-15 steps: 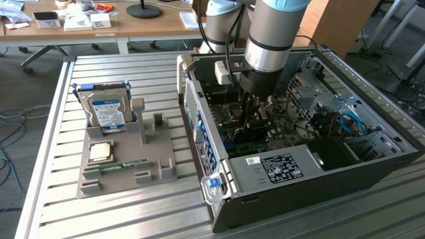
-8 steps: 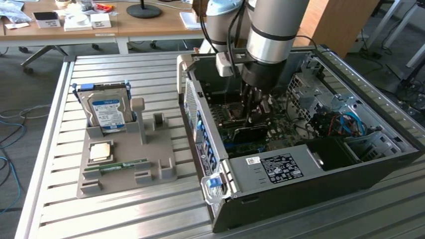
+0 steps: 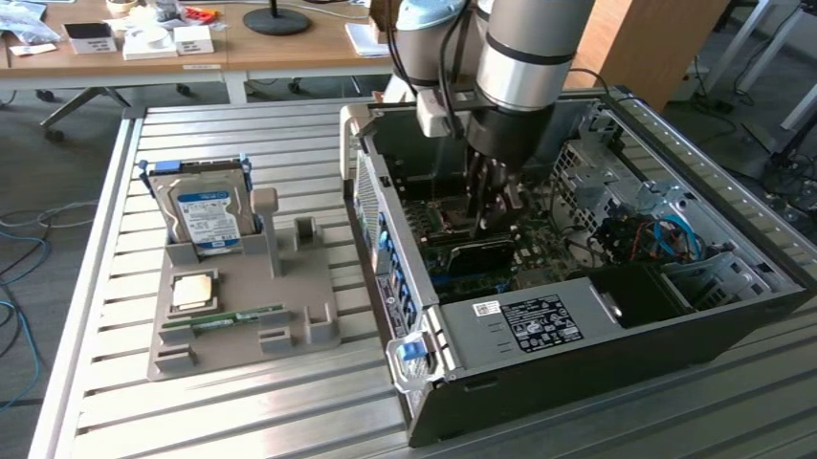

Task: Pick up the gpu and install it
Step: 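Insert the gpu into the slot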

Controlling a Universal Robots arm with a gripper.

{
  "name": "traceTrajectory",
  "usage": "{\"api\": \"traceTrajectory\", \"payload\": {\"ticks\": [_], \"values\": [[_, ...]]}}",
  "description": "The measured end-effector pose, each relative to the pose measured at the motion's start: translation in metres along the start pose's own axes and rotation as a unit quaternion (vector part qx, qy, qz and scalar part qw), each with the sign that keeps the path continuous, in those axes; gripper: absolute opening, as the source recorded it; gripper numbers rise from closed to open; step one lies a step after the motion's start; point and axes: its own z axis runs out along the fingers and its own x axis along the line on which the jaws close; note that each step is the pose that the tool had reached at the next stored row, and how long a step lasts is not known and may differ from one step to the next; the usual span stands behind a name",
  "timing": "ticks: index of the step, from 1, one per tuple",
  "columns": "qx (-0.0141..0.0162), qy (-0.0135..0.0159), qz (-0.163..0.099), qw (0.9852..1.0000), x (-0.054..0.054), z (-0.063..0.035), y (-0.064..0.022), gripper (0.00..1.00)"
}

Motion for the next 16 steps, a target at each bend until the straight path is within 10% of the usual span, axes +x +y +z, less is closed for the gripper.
{"api": "traceTrajectory", "payload": {"ticks": [16], "values": [[0.0000,0.0000,0.000,1.0000,0.000,-0.0126,-0.0003,0.40]]}}
